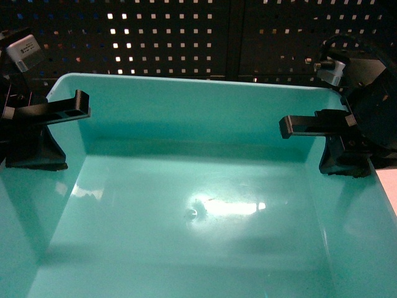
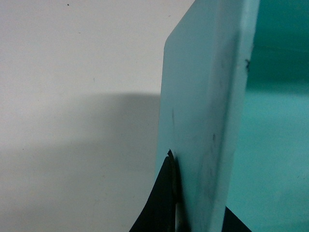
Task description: Stack blue boxes stably on right
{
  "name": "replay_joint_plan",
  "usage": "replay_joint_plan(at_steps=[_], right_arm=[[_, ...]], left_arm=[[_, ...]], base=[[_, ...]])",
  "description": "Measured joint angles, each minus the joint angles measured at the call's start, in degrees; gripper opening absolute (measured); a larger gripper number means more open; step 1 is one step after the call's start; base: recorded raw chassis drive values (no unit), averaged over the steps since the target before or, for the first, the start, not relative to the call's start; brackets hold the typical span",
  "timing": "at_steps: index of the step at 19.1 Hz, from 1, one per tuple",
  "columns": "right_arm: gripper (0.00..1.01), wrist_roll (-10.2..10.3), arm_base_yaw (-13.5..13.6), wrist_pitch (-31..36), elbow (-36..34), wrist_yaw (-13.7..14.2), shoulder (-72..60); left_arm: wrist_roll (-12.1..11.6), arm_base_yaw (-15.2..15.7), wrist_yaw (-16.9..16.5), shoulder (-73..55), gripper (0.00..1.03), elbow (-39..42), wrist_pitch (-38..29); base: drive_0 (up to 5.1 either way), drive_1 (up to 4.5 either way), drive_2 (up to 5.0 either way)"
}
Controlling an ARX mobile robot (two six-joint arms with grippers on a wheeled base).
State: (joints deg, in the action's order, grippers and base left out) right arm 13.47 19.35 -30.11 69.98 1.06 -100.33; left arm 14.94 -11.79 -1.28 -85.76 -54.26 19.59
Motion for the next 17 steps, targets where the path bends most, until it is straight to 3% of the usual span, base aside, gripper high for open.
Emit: replay_joint_plan(at_steps=[5,17], right_arm=[[0.02,0.0,0.09,0.07,0.0,-0.04,0.0],[0.02,0.0,0.02,0.0,0.0,-0.17,0.02]], left_arm=[[0.02,0.2,0.02,0.0,0.02,0.0,0.0],[0.0,0.22,-0.04,0.04,0.02,-0.02,-0.07]], base=[[-1.0,-0.98,-1.0],[2.3,-6.33,-1.1]])
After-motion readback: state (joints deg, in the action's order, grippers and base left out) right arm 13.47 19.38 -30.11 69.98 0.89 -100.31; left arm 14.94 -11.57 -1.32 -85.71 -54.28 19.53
